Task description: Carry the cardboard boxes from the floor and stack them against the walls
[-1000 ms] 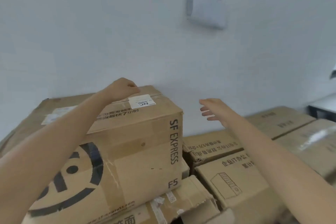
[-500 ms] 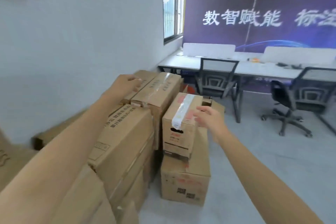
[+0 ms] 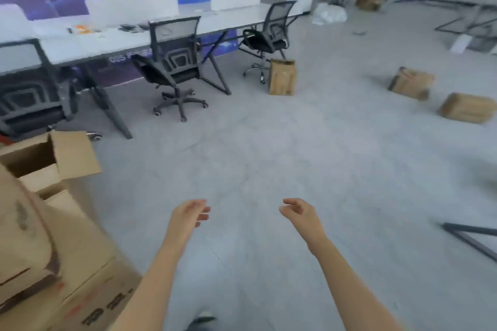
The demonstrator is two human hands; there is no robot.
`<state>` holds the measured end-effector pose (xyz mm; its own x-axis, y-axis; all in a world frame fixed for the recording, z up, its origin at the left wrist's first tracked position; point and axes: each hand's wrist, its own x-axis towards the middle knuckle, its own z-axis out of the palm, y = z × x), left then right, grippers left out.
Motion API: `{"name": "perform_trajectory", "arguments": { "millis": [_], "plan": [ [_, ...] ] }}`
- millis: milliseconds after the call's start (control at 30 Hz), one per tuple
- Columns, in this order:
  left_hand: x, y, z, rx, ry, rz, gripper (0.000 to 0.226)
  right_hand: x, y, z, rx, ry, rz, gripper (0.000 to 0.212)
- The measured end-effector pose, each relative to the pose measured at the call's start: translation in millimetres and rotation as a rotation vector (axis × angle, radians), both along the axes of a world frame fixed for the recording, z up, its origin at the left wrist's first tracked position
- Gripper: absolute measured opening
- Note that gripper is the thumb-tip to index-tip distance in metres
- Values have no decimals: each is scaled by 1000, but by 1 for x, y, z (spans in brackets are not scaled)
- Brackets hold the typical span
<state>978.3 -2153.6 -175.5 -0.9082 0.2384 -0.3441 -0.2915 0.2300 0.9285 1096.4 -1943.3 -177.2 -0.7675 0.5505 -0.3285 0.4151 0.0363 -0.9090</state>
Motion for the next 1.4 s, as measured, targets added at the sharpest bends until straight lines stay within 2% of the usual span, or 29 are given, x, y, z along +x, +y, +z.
{"name": "perform_trajectory", "arguments": {
  "millis": [133,267,433,633,867,1000,1100,1300,1400],
  "plan": [
    [14,67,-32,-2,-115,-231,16,47,40,-26,-15,-61,-246,26],
    [0,118,-53,-6,-210,-319,14,61,63,-50,-62,-82,-430,30],
    [-55,195,-64,18,-246,-346,12,23,114,-64,-66,-158,-425,37],
    [-128,309,-56,38,-224,-398,13,-36,217,-44,-40,-110,-485,33],
    [-141,408,-72,-50,-297,-514,13,-43,285,-75,-151,-207,-571,32],
    [-139,480,-88,-96,-324,-540,12,-38,362,-93,-194,-239,-623,38],
    [-144,551,-85,-36,-332,-523,14,-38,441,-94,-156,-213,-640,40],
    [-133,716,-51,78,-261,-578,16,-25,598,-61,-76,-104,-715,33],
    [-118,781,-43,74,-254,-639,16,-21,652,-65,-110,-88,-765,29]
  ]
}}
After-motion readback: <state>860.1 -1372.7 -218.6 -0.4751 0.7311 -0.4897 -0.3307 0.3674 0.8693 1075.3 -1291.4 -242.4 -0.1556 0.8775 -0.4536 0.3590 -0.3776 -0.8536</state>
